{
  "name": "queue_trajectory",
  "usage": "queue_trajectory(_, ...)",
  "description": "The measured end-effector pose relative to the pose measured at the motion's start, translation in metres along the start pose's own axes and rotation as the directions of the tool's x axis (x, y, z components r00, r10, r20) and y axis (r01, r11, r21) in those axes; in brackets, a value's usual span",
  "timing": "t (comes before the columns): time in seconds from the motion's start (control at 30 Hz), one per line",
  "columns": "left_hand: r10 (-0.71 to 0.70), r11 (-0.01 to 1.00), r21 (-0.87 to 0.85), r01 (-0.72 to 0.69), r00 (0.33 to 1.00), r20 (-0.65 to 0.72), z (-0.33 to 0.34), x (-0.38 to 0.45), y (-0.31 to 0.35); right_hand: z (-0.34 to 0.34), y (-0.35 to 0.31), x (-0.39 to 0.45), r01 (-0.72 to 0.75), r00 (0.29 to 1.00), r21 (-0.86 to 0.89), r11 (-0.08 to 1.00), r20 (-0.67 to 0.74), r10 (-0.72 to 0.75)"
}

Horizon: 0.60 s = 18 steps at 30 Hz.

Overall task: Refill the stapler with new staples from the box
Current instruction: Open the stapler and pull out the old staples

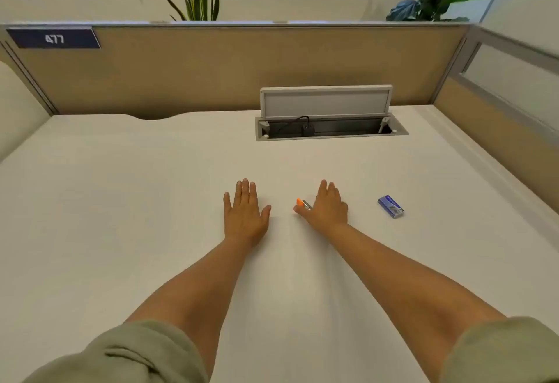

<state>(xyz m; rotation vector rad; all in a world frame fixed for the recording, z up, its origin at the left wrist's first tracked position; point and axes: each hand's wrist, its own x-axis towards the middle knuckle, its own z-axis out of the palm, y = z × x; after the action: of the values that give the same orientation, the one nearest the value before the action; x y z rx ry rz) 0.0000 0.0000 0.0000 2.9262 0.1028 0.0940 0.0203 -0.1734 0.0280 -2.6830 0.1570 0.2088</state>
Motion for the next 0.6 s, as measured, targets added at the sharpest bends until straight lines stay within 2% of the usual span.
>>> queue_trajectory(0.1, -0.027, 1.000, -0.015, 0.027, 0.998, 0.054, 0.008, -0.002, 0.001, 0.000, 0.002, -0.002, -0.064, 0.993, -0.008, 0.998, -0.098, 0.063)
queue_trajectory(0.17, -0.035, 0.998, -0.040, 0.039, 0.995, 0.096, 0.018, -0.006, -0.001, 0.002, 0.006, 0.000, -0.069, 0.992, -0.023, 0.997, -0.107, 0.066)
queue_trajectory(0.43, -0.038, 0.997, -0.066, 0.044, 0.995, 0.090, 0.023, -0.007, -0.003, 0.012, 0.011, -0.002, 0.064, 0.994, -0.034, 0.997, -0.088, -0.066)
queue_trajectory(0.5, -0.024, 0.988, -0.152, 0.032, 0.998, 0.057, 0.019, -0.009, -0.005, 0.013, 0.013, -0.005, 0.099, 0.992, 0.010, 0.995, -0.080, -0.098)
queue_trajectory(0.57, -0.019, 0.929, -0.369, 0.024, 1.000, 0.019, 0.012, -0.013, -0.006, 0.015, 0.015, -0.010, 0.156, 0.986, 0.102, 0.982, -0.068, -0.150)
queue_trajectory(0.6, -0.024, 0.864, -0.502, 0.030, 1.000, 0.017, 0.008, -0.015, -0.006, 0.016, 0.015, -0.013, 0.189, 0.981, 0.156, 0.970, -0.071, -0.179)
